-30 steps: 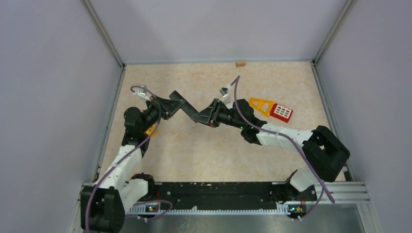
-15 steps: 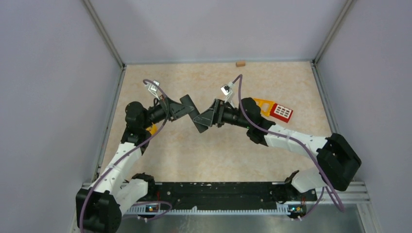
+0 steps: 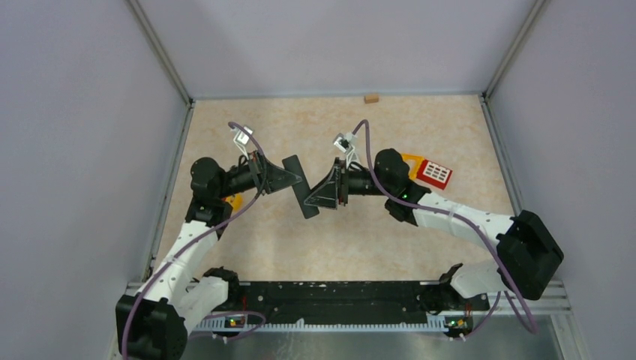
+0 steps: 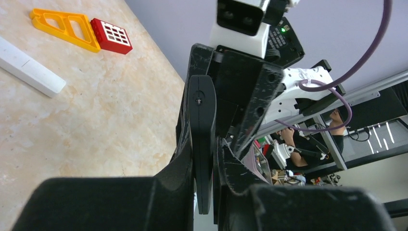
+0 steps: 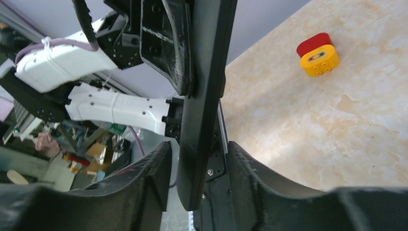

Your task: Load the batteries into the remote control

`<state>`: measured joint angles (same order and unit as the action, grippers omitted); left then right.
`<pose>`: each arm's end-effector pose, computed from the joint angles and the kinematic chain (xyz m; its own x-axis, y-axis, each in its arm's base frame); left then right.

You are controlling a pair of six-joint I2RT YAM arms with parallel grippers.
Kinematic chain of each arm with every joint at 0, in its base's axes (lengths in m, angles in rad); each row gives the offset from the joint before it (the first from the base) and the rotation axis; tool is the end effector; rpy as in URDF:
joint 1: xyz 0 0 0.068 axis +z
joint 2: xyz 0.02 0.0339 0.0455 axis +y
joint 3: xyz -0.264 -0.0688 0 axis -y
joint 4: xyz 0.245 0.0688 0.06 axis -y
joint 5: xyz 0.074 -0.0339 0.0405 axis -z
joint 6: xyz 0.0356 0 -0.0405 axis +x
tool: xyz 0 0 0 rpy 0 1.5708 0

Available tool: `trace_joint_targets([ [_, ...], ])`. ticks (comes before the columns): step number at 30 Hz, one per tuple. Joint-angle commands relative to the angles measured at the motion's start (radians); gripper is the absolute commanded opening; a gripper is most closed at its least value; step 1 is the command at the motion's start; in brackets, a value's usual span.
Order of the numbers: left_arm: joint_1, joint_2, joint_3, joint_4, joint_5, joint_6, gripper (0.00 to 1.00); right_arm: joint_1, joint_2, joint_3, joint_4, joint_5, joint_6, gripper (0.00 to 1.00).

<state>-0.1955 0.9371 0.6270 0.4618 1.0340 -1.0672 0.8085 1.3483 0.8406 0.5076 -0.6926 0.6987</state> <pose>0.1966 -0.0701 0.3226 -0.7453 -0.3090 -0.5908 0.5799 0.1367 -0.8031 0.1952 0.2373 0.3043 -0.6417 0.0447 -0.7656 -0.7638 0.0534 0.6433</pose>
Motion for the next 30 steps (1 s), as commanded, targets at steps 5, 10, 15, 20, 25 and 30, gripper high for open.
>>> trace_joint_targets([
  [5,-0.002,-0.021,0.042,0.058,0.046,0.026,0.07,-0.008,0.049,0.068,0.100,-0.064,0.009,0.13],
  [10,-0.002,-0.039,0.063,-0.106,-0.034,0.130,0.67,-0.008,0.027,0.093,-0.045,0.092,-0.034,0.00],
  [15,-0.002,-0.057,0.134,-0.520,-0.338,0.371,0.99,-0.007,-0.007,0.156,-0.386,0.383,-0.179,0.00],
  [20,0.002,-0.045,0.176,-0.781,-0.694,0.448,0.99,-0.007,0.057,0.256,-0.782,0.760,-0.291,0.00],
  [25,0.007,-0.046,0.178,-0.830,-0.770,0.452,0.99,-0.008,0.211,0.348,-0.952,0.963,-0.341,0.00],
  [30,0.007,-0.061,0.180,-0.838,-0.782,0.460,0.99,-0.008,0.365,0.446,-1.014,1.051,-0.357,0.00],
])
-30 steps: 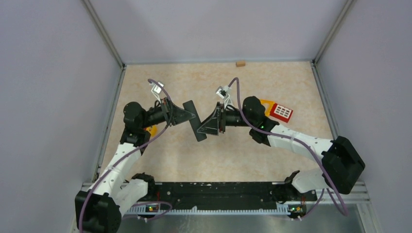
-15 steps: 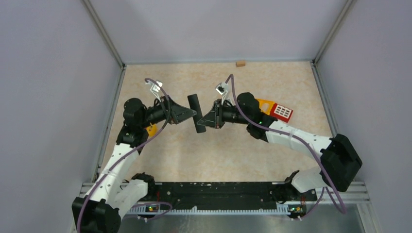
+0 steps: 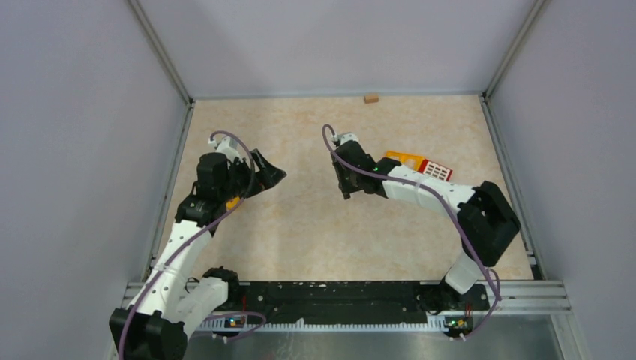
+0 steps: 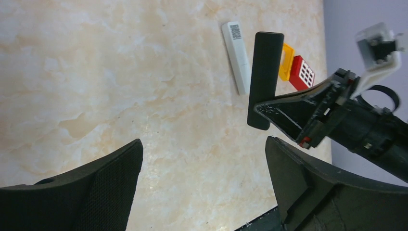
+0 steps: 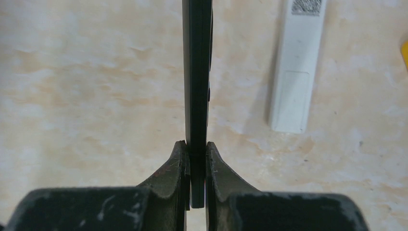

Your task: Load the batteries into the remote control

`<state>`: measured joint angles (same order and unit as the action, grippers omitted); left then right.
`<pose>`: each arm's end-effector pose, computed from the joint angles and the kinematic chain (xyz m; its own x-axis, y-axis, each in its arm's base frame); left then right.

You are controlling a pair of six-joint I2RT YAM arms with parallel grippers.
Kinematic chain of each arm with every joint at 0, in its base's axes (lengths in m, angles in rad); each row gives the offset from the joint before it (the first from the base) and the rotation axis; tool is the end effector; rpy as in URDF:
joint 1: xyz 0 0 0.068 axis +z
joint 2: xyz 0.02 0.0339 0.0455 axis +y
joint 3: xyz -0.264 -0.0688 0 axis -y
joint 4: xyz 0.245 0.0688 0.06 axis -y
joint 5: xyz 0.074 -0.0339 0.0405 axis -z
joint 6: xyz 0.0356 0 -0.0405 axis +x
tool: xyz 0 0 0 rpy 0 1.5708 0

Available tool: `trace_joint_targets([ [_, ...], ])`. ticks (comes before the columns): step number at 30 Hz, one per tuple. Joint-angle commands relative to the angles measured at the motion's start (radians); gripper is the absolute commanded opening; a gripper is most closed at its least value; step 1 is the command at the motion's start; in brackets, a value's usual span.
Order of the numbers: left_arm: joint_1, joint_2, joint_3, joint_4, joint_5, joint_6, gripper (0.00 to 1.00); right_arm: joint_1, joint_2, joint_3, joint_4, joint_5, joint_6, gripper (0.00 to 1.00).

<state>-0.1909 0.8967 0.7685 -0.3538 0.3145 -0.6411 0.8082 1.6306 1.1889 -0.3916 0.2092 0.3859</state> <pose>0.1957 -0.0490 0.2979 -0.6336 -0.4568 -0.6244 0.0881 0.7592 -0.6449 0.2513 0.2524 0.2460 -0.7036 -0.2035 -0.6808 -0.3734 0.9210 0.1107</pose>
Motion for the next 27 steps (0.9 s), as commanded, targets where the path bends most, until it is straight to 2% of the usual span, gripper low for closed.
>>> trace_joint_targets([
  [1,0.003,-0.025,0.037,-0.023,-0.063,0.034,0.99,-0.007,0.111,0.121,-0.134,0.168,-0.047,0.00],
  [5,0.002,-0.040,0.033,-0.022,-0.045,0.046,0.99,-0.006,0.217,0.190,-0.177,0.248,-0.068,0.00],
  [14,0.003,-0.038,0.032,-0.022,-0.046,0.054,0.99,0.013,0.357,0.278,-0.207,0.320,-0.077,0.02],
  [19,0.004,-0.035,0.041,-0.031,-0.047,0.057,0.99,0.043,0.433,0.338,-0.245,0.382,-0.078,0.17],
  [27,0.003,-0.042,0.067,-0.062,-0.075,0.057,0.99,0.067,0.406,0.344,-0.214,0.255,-0.078,0.46],
])
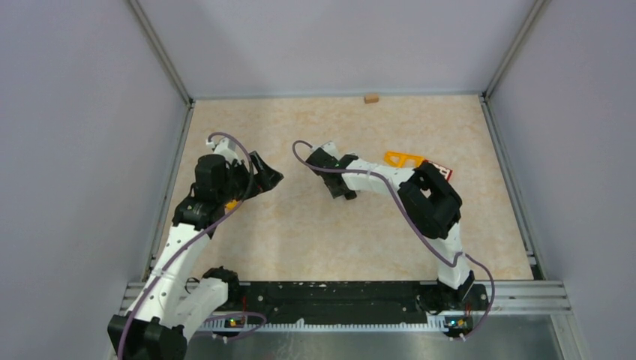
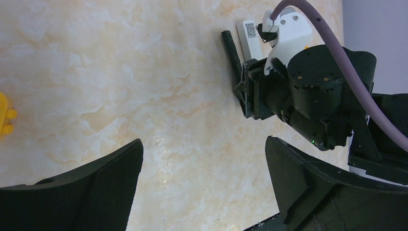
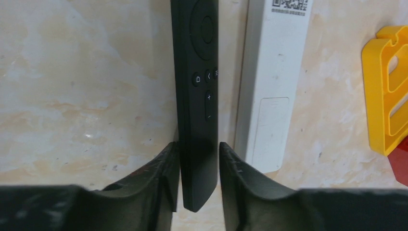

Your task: Load the batteries into the remote control

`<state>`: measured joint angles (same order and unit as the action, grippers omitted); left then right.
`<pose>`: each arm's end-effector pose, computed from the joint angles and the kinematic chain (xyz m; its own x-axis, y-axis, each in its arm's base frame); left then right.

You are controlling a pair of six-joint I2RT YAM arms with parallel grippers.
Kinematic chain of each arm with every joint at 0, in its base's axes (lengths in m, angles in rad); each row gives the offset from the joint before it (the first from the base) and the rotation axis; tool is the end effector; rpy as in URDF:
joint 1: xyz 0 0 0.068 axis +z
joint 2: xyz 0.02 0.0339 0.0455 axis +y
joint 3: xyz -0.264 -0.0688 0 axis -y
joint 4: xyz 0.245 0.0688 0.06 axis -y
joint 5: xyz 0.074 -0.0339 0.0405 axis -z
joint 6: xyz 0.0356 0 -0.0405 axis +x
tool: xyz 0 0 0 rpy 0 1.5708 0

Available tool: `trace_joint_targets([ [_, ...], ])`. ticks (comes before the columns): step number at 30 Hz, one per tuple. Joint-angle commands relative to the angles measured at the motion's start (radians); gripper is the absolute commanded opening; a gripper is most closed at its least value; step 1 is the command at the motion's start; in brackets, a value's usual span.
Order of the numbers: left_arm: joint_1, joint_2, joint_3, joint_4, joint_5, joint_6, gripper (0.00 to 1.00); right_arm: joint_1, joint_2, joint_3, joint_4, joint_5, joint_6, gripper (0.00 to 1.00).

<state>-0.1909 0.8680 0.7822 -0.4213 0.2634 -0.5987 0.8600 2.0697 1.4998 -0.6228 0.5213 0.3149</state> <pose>0.1881 -0.0458 0.3011 -0.6231 -0.4338 -0.6509 0.0672 0.7993 -0.5971 0.2899 0.3095 0.1662 -0.7429 -0.4513 -0.4943 -0.3230 0.8886 -0.3257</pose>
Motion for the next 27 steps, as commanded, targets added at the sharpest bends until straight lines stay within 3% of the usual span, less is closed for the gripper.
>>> trace_joint_targets([
  [1,0.003,-0.017,0.056,0.004,-0.027,0.014,0.99,0.015,-0.046,0.027,0.023,-0.079,-0.006,0.48],
  [6,0.003,-0.029,0.078,0.009,-0.007,0.034,0.99,0.014,-0.162,-0.026,0.065,-0.185,0.002,0.56],
  [11,0.003,-0.062,0.105,-0.010,-0.042,0.058,0.99,-0.001,-0.399,-0.199,0.200,-0.238,0.035,0.59],
  [16,0.002,-0.131,0.144,-0.046,-0.125,0.101,0.99,-0.027,-0.743,-0.411,0.271,-0.037,0.078,0.69],
  [18,0.002,-0.157,0.169,-0.079,-0.173,0.117,0.99,-0.030,-0.872,-0.462,0.264,0.058,0.055,0.88],
  [19,0.002,-0.169,0.184,-0.096,-0.205,0.118,0.99,-0.032,-0.928,-0.479,0.257,0.087,0.027,0.93],
  [27,0.002,-0.286,0.278,-0.244,-0.404,0.167,0.99,-0.031,-1.227,-0.404,0.075,0.354,-0.059,0.95],
])
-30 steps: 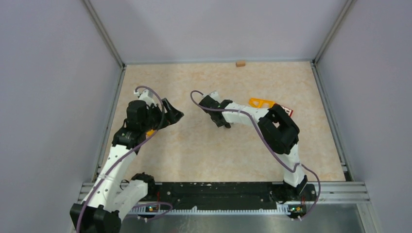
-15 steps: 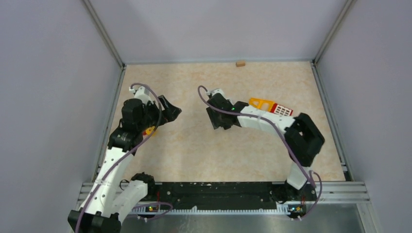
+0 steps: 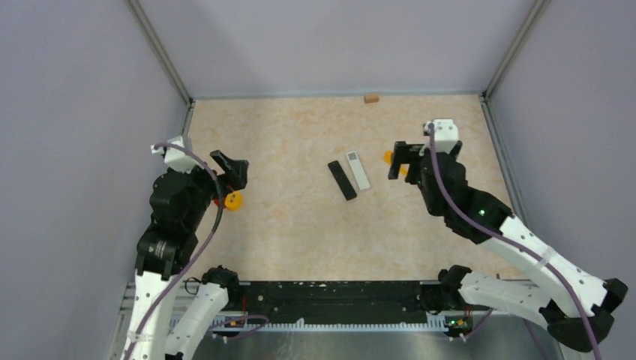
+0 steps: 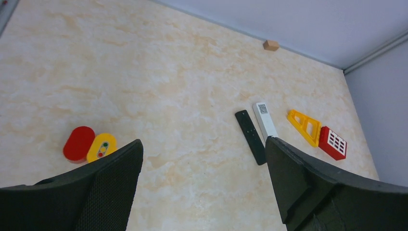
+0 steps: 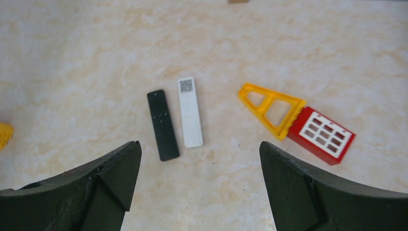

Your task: Load the batteries into the remote control

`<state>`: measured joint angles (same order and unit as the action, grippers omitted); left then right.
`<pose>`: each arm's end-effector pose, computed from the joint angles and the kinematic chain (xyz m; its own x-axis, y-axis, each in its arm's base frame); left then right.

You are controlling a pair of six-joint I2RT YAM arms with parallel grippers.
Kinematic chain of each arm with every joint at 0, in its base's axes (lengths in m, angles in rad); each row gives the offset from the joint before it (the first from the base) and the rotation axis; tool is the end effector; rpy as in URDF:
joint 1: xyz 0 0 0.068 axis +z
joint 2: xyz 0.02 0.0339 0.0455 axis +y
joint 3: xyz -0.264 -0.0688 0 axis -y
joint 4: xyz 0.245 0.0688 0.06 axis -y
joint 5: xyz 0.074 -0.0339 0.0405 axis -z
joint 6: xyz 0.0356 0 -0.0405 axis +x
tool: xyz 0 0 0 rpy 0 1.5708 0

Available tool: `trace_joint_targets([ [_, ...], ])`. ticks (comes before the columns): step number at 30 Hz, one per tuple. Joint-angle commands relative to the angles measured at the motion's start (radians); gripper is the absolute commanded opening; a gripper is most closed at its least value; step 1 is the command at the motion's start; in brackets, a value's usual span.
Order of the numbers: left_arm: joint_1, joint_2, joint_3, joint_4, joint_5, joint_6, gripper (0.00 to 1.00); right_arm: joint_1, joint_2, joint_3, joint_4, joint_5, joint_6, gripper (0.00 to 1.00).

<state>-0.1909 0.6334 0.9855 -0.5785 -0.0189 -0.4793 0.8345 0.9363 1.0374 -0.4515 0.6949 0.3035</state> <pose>0.1212 -0.0227 0.3860 -0.2747 -0.4165 -0.8666 0.0507 0.8938 -0.4456 0.1488 0.1302 0.3757 -0.2694 0.0446 -0.9620 -0.0888 0.9935 0.0709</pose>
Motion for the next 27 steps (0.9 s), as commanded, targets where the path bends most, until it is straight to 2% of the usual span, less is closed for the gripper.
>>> trace_joint_targets([
  [1,0.002,-0.065,0.091,-0.105,-0.138,0.053,0.99,-0.005,-0.128,0.065,-0.099,0.199,-0.055,0.95],
  [6,0.002,-0.142,0.142,-0.158,-0.202,0.093,0.99,-0.006,-0.323,0.057,-0.034,0.291,-0.150,0.95],
  [8,0.002,-0.179,0.143,-0.158,-0.221,0.109,0.99,-0.005,-0.355,0.058,-0.020,0.325,-0.185,0.96],
  [15,0.002,-0.255,0.162,-0.177,-0.296,0.130,0.99,-0.005,-0.402,0.087,0.000,0.373,-0.244,0.96],
  [27,0.002,-0.265,0.127,-0.172,-0.324,0.144,0.99,-0.006,-0.359,0.082,-0.025,0.314,-0.155,0.97],
])
